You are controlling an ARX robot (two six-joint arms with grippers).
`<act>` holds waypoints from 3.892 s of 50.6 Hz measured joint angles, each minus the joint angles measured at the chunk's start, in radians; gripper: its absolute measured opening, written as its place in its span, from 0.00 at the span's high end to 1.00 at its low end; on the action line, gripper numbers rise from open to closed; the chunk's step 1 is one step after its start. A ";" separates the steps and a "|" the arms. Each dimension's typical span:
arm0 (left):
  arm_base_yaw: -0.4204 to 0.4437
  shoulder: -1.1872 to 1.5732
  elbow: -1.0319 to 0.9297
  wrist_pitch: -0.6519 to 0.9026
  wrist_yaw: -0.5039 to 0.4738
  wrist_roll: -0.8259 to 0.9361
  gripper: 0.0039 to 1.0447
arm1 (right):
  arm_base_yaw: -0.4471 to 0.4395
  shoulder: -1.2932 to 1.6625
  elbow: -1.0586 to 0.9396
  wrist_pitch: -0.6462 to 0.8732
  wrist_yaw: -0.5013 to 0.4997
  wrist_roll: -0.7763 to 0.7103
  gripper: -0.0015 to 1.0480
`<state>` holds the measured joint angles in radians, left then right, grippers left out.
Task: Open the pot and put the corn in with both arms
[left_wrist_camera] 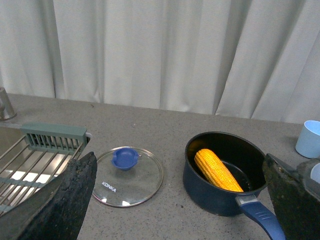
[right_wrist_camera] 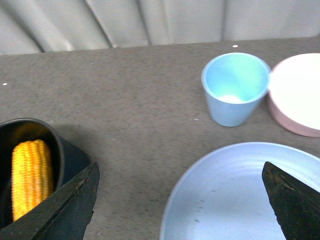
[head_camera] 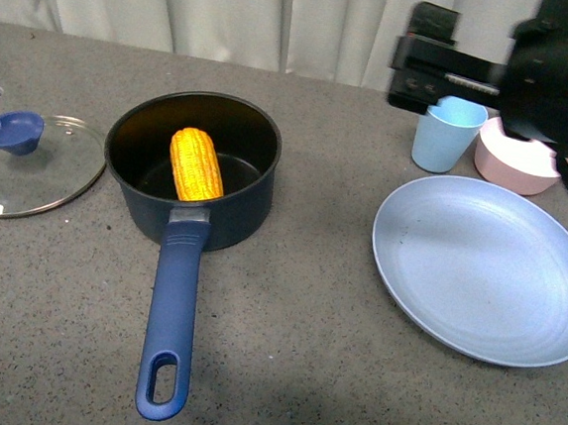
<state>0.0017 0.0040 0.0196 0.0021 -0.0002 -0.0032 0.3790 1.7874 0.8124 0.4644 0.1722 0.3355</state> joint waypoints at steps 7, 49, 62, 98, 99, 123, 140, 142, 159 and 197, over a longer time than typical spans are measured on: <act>0.000 -0.001 0.000 0.000 0.003 0.000 0.06 | -0.066 -0.074 -0.253 0.452 0.127 -0.193 0.24; 0.000 0.000 0.000 0.000 0.000 0.000 0.06 | -0.296 -0.774 -0.749 0.468 -0.093 -0.335 0.99; 0.000 0.000 0.000 0.000 0.000 0.000 0.06 | -0.376 -0.958 -0.787 0.324 -0.167 -0.335 0.99; 0.000 0.000 0.000 0.000 0.000 0.000 0.06 | -0.377 -1.399 -0.807 -0.076 -0.171 -0.335 0.99; 0.000 0.000 0.000 0.000 0.000 0.000 0.06 | -0.377 -1.404 -0.807 -0.080 -0.171 -0.335 0.99; 0.000 0.000 0.000 0.000 0.000 0.000 0.06 | -0.377 -1.561 -0.807 -0.234 -0.171 -0.335 0.99; 0.000 0.000 0.000 -0.001 0.000 0.000 0.06 | -0.377 -1.778 -0.807 -0.458 -0.174 -0.336 0.93; 0.000 0.000 0.000 -0.001 0.000 0.000 0.06 | -0.377 -1.782 -0.807 -0.459 -0.174 -0.336 0.88; 0.000 0.000 0.000 -0.001 0.000 0.000 0.06 | -0.377 -1.783 -0.807 -0.463 -0.174 -0.336 0.39; 0.000 0.000 0.000 -0.001 0.000 0.000 0.06 | -0.377 -1.783 -0.807 -0.463 -0.174 -0.335 0.09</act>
<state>0.0017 0.0036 0.0196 0.0013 -0.0002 -0.0032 0.0025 0.0044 0.0055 0.0017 -0.0017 0.0002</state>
